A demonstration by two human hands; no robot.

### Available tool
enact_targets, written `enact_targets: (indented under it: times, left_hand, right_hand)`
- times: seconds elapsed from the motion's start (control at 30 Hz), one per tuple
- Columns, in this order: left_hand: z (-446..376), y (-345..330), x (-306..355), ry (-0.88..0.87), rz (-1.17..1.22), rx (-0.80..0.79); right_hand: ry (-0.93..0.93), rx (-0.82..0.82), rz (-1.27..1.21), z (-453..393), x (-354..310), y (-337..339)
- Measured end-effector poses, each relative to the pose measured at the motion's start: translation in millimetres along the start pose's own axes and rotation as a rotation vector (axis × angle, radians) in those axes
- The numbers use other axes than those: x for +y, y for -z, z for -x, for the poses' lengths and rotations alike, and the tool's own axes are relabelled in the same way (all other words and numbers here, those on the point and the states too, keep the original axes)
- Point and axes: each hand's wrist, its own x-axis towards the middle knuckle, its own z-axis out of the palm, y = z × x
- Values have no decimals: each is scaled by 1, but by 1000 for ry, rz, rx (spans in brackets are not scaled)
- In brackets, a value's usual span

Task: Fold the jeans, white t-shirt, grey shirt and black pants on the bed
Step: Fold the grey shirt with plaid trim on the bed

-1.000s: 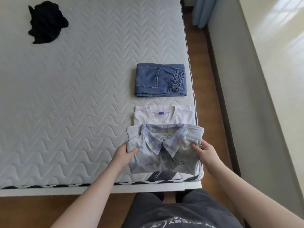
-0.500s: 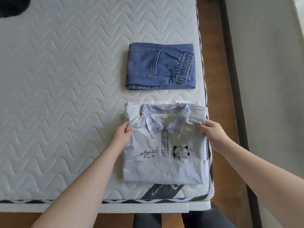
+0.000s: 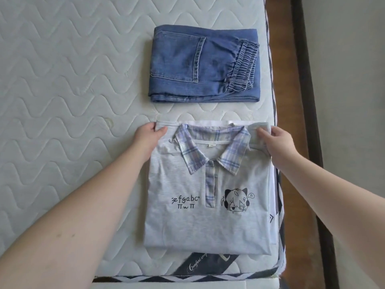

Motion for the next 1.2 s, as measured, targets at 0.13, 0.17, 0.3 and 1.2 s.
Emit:
enact_targets:
  times: [0.13, 0.17, 0.3, 1.2]
  left_hand:
    - [-10, 8, 0, -58, -47, 73]
    - [-12, 8, 0, -66, -29, 81]
    - [-22, 6, 0, -94, -85, 112]
    - [159, 47, -154, 216, -497, -277]
  right_hand:
    - [81, 27, 13, -12, -11, -8]
    - [88, 35, 3, -16, -13, -8]
    - [94, 44, 69, -35, -12, -8]
    - [-25, -152, 855, 175, 125, 32]
